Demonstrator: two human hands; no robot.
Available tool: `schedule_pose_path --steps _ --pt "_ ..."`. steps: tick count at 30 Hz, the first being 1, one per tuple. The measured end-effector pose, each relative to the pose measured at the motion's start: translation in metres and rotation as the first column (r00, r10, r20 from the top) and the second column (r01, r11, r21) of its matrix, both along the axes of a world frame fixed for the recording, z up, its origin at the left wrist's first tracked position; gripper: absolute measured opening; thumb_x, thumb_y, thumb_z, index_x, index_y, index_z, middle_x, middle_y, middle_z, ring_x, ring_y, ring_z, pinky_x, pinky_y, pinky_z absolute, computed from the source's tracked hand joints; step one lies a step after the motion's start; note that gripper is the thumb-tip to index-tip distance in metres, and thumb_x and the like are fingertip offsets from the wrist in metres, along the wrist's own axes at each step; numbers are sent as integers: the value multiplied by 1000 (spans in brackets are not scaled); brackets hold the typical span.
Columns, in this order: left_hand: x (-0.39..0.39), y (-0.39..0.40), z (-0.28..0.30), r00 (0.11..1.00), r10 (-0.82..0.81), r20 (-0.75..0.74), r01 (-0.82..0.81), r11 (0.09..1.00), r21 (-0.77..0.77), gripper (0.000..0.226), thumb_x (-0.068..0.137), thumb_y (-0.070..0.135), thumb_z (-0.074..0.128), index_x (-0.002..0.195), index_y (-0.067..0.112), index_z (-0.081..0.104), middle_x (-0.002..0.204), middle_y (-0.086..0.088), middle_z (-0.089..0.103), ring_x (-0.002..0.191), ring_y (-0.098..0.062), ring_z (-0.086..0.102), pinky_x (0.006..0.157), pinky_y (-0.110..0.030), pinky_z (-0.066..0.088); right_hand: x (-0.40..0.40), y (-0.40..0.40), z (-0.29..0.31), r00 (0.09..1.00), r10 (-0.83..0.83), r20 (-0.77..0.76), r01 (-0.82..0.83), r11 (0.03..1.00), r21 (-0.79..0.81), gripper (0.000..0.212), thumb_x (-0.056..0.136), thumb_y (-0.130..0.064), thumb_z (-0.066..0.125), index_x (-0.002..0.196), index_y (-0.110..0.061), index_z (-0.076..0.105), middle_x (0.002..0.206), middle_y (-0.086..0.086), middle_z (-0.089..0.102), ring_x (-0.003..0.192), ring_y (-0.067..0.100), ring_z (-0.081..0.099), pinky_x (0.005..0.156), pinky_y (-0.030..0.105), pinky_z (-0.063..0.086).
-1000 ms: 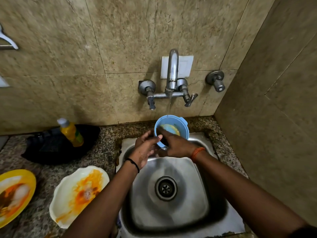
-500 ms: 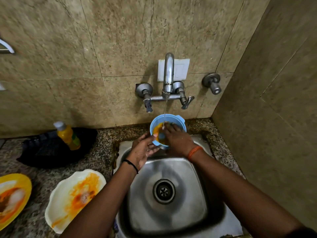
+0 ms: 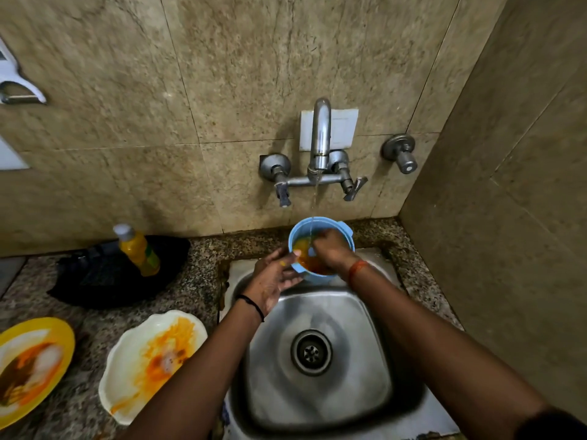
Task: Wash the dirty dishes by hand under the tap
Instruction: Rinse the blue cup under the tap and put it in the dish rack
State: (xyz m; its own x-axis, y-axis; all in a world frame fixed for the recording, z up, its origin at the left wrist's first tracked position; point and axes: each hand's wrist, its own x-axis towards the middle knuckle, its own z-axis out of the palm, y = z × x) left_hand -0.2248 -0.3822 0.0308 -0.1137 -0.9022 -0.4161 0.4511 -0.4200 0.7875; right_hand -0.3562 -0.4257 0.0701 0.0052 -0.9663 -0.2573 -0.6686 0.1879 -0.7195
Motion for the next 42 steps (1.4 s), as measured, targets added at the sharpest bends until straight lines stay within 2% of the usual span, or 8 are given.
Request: schedule_pose_path --steps 4,9,14,19,24,34,38,42 --pt "11 -5 1 999 38 13 -38 999 -8 21 88 10 63 108 14 66 87 -5 75 81 -24 69 83 -40 56 -1 22 3 876 458 -148 -470 881 -53 20 89 -11 53 96 -8 72 98 9 71 93 19 62 80 25 43" --pt "11 0 -1 999 -15 36 16 1000 -7 17 87 11 65 101 19 68 87 -4 76 76 -19 73 70 -32 60 -10 15 16 714 373 -593 -475 880 -18 42 91 -41 54 120 -11 62 125 14 62 117 30 57 99 35 42" --pt "12 -4 1 1000 2 30 -2 1000 14 14 87 13 66 100 17 68 82 -3 76 70 -19 73 71 -33 60 -11 16 20 769 580 -268 -583 809 80 23 92 -9 50 103 -3 69 112 14 68 102 28 62 91 35 47" --pt "7 0 -3 998 -48 30 47 999 7 16 87 12 65 101 18 68 87 -3 77 73 -19 73 65 -30 60 -16 16 24 704 402 -586 -490 871 9 36 91 -35 55 113 -9 65 121 15 64 114 30 59 93 31 43" --pt "10 -4 -2 999 -8 35 8 1000 18 16 86 14 67 101 17 68 83 -4 76 71 -20 73 65 -30 60 -18 18 19 763 593 -256 -590 801 98 22 88 -5 52 100 -3 71 107 16 69 102 33 62 90 39 49" --pt "14 -3 -6 999 -20 48 19 1000 23 12 85 14 67 97 17 69 84 -5 76 72 -21 73 67 -32 60 -20 17 17 739 618 -267 -618 780 97 21 95 -13 51 102 -6 70 117 11 67 103 22 62 91 28 45" --pt "9 1 -7 998 -45 52 44 999 20 18 85 12 68 102 17 70 93 -7 76 80 -22 73 69 -34 59 -19 18 17 672 470 -572 -562 827 20 32 94 -34 49 113 -14 65 123 10 63 115 29 58 97 32 45" --pt "8 0 -7 999 -18 34 17 999 30 12 84 13 68 96 17 70 87 -7 76 74 -22 73 62 -31 59 -18 20 12 693 654 -303 -670 739 64 24 95 -9 49 107 -3 68 117 13 66 107 29 60 96 37 45"
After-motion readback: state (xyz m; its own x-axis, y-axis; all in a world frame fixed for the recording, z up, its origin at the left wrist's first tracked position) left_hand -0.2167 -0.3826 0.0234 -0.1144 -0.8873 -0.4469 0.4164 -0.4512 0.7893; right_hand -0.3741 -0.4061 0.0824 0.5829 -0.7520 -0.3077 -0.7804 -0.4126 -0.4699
